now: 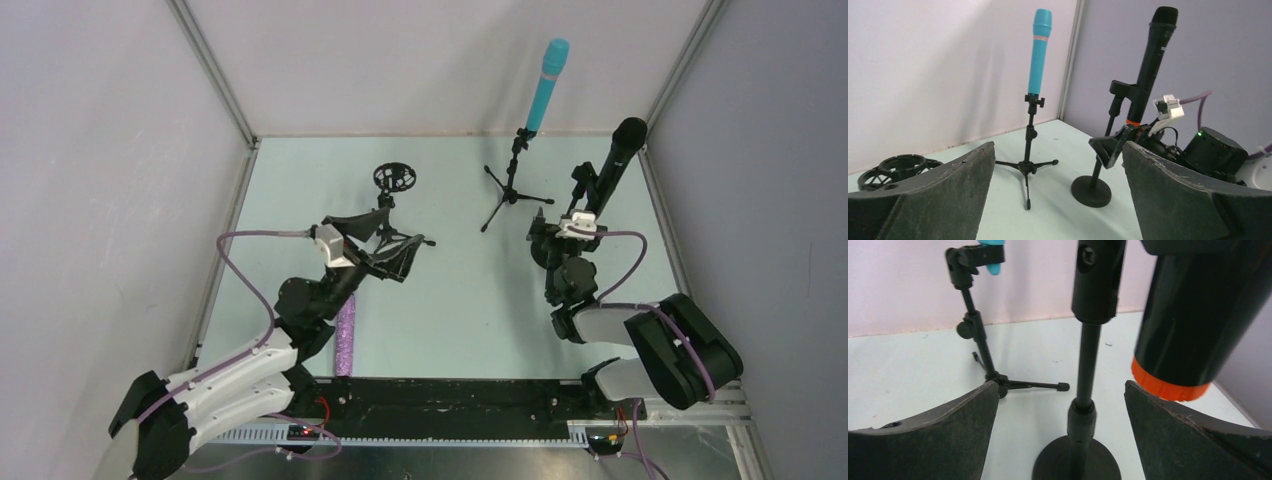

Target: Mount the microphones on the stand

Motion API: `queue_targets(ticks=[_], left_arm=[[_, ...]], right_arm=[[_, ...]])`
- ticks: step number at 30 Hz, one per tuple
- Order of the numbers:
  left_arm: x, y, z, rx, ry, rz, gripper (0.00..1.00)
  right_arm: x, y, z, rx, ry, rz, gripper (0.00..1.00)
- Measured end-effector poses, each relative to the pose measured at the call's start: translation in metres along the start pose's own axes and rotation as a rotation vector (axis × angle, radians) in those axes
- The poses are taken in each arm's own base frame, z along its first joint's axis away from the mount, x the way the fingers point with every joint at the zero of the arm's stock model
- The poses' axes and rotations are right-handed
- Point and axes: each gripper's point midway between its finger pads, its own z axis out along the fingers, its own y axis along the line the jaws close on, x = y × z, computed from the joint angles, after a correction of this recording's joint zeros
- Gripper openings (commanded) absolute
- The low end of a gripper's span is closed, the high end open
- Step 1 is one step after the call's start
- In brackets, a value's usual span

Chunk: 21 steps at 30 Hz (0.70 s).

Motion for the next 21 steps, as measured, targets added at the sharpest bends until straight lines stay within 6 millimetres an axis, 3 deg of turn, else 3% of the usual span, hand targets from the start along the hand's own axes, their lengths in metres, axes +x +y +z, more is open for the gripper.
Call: queue_targets(ticks=[9, 15, 21], left_arm=[[0.001, 0.016, -0.006, -0.091, 0.006, 0.001, 1.0], [0.001, 0.023, -0.011, -0.135, 0.013, 0.002, 1.0], [0.02, 0.031, -0.019, -0.171, 0.086, 0.001, 1.0]], right_arm=[[0.0, -0.025, -0.012, 0.119, 0.076, 0.013, 0.99], [-0.009, -0.028, -0.023, 0.114, 0.121, 0.105, 0.99], [-0.005, -0.025, -0.039, 0.069, 0.195, 0.17, 0.99]])
